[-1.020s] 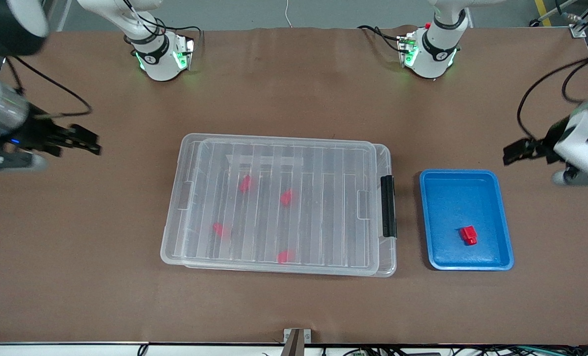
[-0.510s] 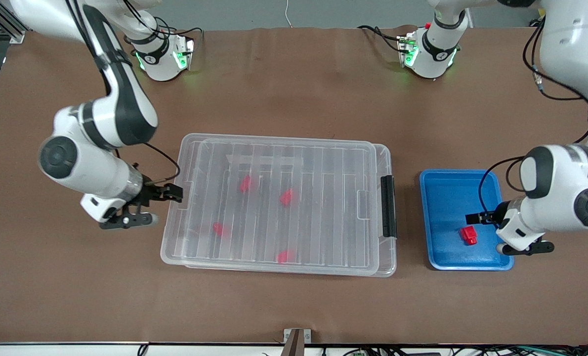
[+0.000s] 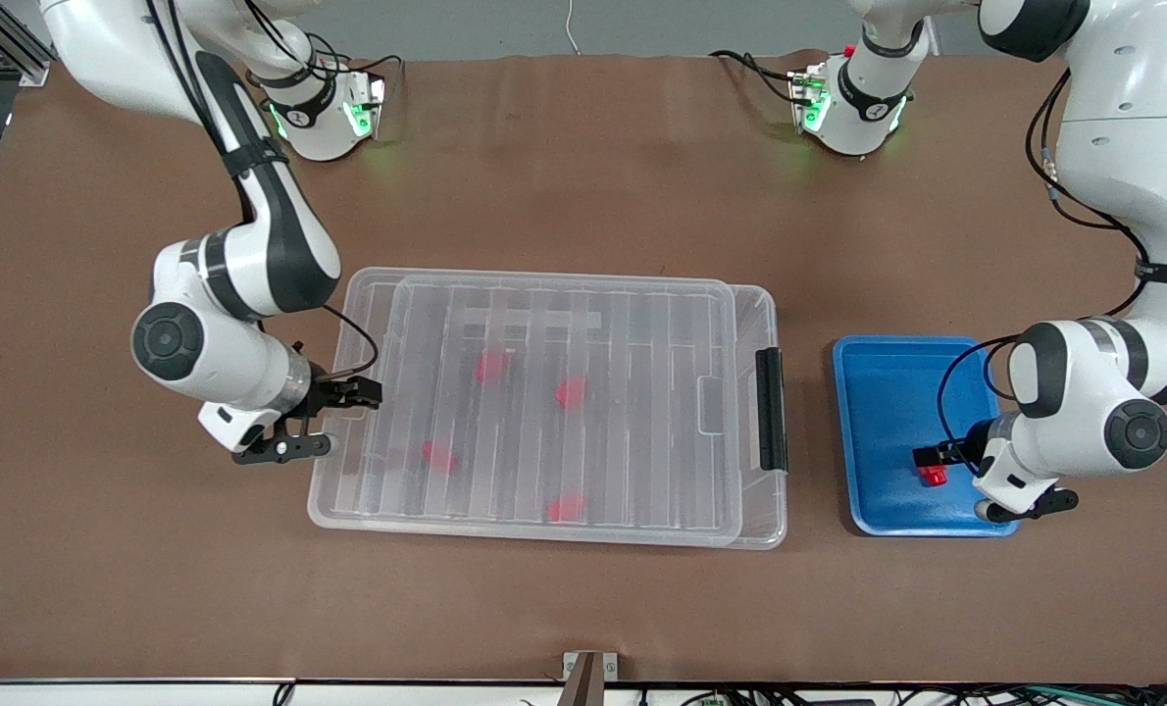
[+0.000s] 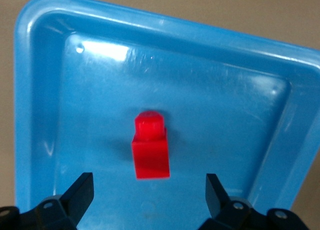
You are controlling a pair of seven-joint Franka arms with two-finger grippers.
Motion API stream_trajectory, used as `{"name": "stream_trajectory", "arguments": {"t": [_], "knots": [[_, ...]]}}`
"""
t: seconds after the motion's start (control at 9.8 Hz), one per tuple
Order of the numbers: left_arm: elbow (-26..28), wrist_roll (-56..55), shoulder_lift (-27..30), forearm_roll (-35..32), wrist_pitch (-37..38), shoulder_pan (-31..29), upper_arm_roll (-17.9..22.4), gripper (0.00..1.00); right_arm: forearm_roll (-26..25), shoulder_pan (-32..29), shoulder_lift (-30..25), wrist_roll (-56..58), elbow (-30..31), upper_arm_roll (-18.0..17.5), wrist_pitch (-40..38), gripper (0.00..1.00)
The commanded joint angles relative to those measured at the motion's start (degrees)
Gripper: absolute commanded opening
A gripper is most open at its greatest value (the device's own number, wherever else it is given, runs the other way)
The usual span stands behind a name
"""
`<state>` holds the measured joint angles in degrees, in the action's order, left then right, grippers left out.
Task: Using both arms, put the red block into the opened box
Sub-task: 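Slide the lid open with the right gripper while the left gripper grasps the block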
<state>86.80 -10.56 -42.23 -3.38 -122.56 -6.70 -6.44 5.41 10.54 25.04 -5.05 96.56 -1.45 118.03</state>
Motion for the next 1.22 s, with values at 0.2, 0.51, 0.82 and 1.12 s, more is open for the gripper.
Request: {"name": "stream_trajectory", "arguments": {"t": [0.2,0.51,0.82,1.12], "knots": [[-0.8,-1.0,-5.2,-0.7,-3.1,-0.2,-0.2,0.42,-1.0,-8.2,-1.7,7.9,1.7,0.0,-2.4,1.00],[-1.4,-0.3,-2.9,-0.9,-3.4,-0.6,-0.2,0.00,-1.4,-13.1,-1.8,13.0,0.9,0.0,-4.1,1.00],[-1.8,-1.2,7.0,-0.8,4.7,2.0,-2.3,0.00,-1.5,-14.1,-1.8,13.9,-0.1,0.0,-4.1,1.00],[-2.0,-9.4,13.7,-0.7,10.1,8.6,-6.3,0.00,-1.5,-13.5,-3.1,11.7,-2.7,0.0,-4.6,1.00]]}}
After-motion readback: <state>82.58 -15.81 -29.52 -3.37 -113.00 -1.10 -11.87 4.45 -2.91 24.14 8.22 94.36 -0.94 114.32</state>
